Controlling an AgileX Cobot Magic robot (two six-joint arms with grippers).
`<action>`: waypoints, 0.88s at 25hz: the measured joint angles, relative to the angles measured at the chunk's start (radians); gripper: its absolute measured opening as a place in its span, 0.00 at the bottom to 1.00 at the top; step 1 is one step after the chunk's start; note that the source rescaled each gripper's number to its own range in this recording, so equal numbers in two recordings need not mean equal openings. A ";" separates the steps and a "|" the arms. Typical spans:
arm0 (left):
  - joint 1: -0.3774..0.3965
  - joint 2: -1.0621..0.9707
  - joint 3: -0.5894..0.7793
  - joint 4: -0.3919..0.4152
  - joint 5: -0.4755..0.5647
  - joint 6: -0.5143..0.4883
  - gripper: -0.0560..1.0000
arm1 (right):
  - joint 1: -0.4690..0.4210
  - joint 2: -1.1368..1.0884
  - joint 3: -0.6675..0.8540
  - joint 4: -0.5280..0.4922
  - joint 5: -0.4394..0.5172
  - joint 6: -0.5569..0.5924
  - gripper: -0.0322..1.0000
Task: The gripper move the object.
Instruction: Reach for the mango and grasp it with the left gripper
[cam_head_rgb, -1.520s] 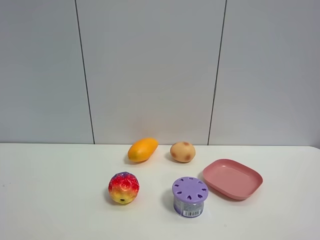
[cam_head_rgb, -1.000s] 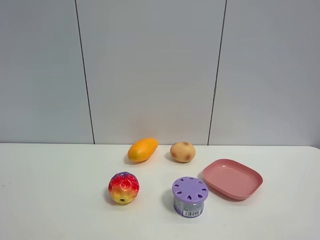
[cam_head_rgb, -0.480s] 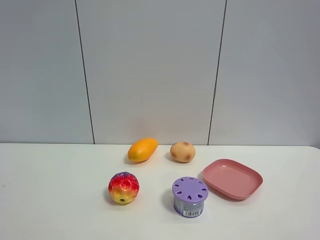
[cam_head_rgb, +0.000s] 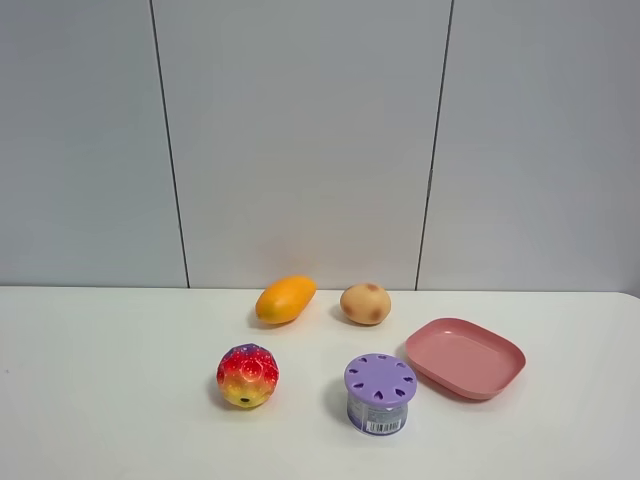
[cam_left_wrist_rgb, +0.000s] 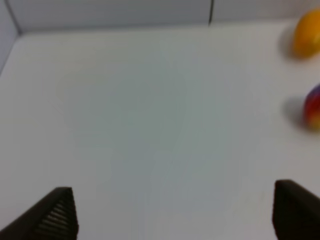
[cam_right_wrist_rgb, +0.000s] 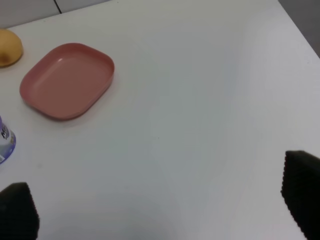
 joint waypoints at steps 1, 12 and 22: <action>0.000 0.026 -0.035 -0.025 -0.020 0.008 0.53 | 0.000 0.000 0.000 0.000 0.000 0.000 1.00; 0.000 0.552 -0.353 -0.497 -0.282 0.517 0.53 | 0.000 0.000 0.000 0.000 0.000 0.000 1.00; -0.126 1.232 -0.710 -0.484 -0.266 0.550 0.53 | 0.000 0.000 0.000 0.000 -0.001 0.000 1.00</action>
